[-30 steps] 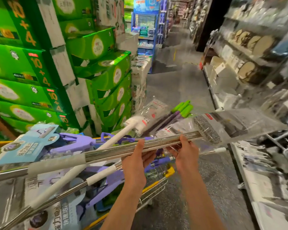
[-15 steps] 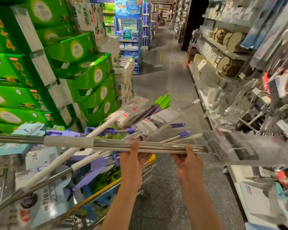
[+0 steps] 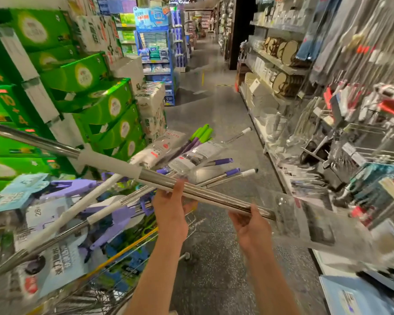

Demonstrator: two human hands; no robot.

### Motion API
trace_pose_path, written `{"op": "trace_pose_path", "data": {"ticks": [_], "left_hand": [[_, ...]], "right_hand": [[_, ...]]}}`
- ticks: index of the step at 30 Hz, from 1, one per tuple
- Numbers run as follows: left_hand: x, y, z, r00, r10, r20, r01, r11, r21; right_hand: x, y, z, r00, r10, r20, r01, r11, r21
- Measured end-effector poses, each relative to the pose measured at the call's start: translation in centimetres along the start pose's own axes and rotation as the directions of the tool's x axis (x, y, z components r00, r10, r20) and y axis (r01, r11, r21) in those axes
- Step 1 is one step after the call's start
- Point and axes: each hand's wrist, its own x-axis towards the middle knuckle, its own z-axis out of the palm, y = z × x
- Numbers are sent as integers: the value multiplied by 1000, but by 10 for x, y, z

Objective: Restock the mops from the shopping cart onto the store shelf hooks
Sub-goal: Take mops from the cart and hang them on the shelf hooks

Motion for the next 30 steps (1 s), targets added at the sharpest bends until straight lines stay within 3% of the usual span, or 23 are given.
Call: {"op": "trace_pose_path", "data": {"ticks": [7,10,14,17,19,23,27,30], "left_hand": [[-5,-15,22,990,20,139,-36,993,114],[-1,-19,33,980,13,197,-48,984,170],[8,-26,46,959,-27,281,-39,974,224],[11,-28,54,930,-56,362,-35,971,237],[11,-28,60,904,-71,422,-35,970,239],[10,-24,70,847,-92,524,-62,961,269],[9,-22,78,783,-126,609,-76,953,294],[0,-21,86,704,-150,694,-85,953,292]], "right_hand": [[-13,-15,-30,997,79,-5,-78,973,-219],[-23,-25,-35,999,31,-29,-41,887,-459],[-33,-31,-36,963,-267,-29,179,719,-672],[-36,-31,-35,833,-540,123,426,483,-765],[-39,-28,-32,787,-587,189,482,396,-782],[-36,-18,-29,768,-587,257,534,364,-763],[-38,-16,-33,754,-624,204,511,363,-779],[-45,-21,-34,714,-664,221,528,304,-793]]}}
